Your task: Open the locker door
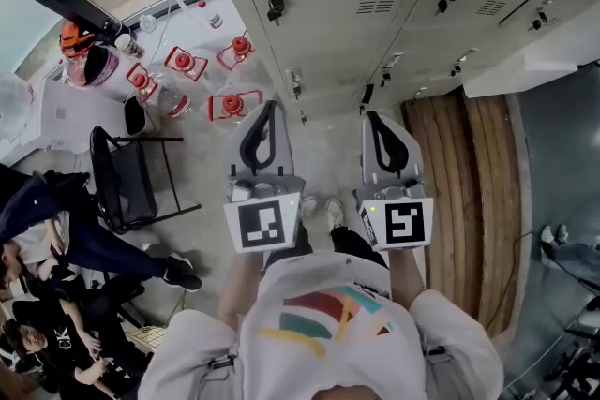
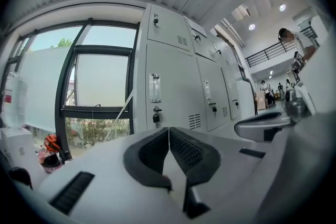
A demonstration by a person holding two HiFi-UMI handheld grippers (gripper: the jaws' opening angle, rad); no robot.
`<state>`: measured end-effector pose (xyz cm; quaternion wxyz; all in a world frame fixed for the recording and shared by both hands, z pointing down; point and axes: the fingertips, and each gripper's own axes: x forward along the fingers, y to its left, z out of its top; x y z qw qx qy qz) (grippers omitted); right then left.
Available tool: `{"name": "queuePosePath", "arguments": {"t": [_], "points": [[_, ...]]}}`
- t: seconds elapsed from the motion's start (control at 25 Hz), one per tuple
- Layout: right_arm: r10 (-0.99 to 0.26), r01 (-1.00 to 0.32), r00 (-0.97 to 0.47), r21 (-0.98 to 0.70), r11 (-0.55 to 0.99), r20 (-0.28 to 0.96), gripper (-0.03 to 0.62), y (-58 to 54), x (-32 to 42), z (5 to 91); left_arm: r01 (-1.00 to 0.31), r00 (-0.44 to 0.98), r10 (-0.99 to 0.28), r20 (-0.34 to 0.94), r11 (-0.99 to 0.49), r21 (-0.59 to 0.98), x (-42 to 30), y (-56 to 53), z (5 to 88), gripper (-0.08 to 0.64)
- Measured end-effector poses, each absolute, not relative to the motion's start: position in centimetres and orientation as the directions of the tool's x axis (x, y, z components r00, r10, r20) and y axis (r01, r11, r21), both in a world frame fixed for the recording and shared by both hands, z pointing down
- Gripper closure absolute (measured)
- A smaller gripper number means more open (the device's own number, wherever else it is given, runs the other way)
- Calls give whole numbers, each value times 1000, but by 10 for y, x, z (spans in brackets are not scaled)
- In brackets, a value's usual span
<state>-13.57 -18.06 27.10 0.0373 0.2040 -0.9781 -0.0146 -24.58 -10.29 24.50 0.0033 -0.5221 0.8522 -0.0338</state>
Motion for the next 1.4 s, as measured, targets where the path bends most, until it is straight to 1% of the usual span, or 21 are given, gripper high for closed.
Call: {"name": "queuePosePath", "arguments": {"t": [0.12,0.2,0.36,0.44,0.52,0.68,0.8,1.04,1.2,1.4], "points": [[-339,-337,-936,41,941,93,586,-178,-162,287,-879,-473,-881,26,470,-81,-262,-102,260,543],[-284,-281,-951,40,959,122,564,-177,-182,302,-866,-497,-867,33,494,-72,-274,-98,272,543],[-211,-209,-956,32,977,205,470,-180,-224,342,-846,-533,-843,74,533,-27,-290,-91,299,543],[-186,-190,-954,7,982,235,397,-183,-245,368,-838,-543,-835,93,545,-2,-295,-84,313,543],[-181,-196,-949,-31,980,258,377,-188,-264,394,-830,-552,-826,115,558,22,-302,-76,328,543],[-197,-229,-930,-68,971,311,373,-198,-291,439,-809,-571,-803,171,585,48,-318,-63,361,543],[-187,-225,-921,-76,971,341,373,-202,-309,475,-794,-580,-789,202,603,74,-323,-58,389,543],[-161,-227,-890,-107,968,426,374,-200,-338,543,-783,-569,-769,291,615,95,-313,-41,441,543],[-145,-226,-878,-127,966,455,374,-198,-351,570,-773,-562,-757,333,624,116,-309,-34,465,543],[-136,-214,-865,-109,971,484,374,-193,-363,586,-749,-557,-750,358,639,174,-300,-27,482,543]]}}
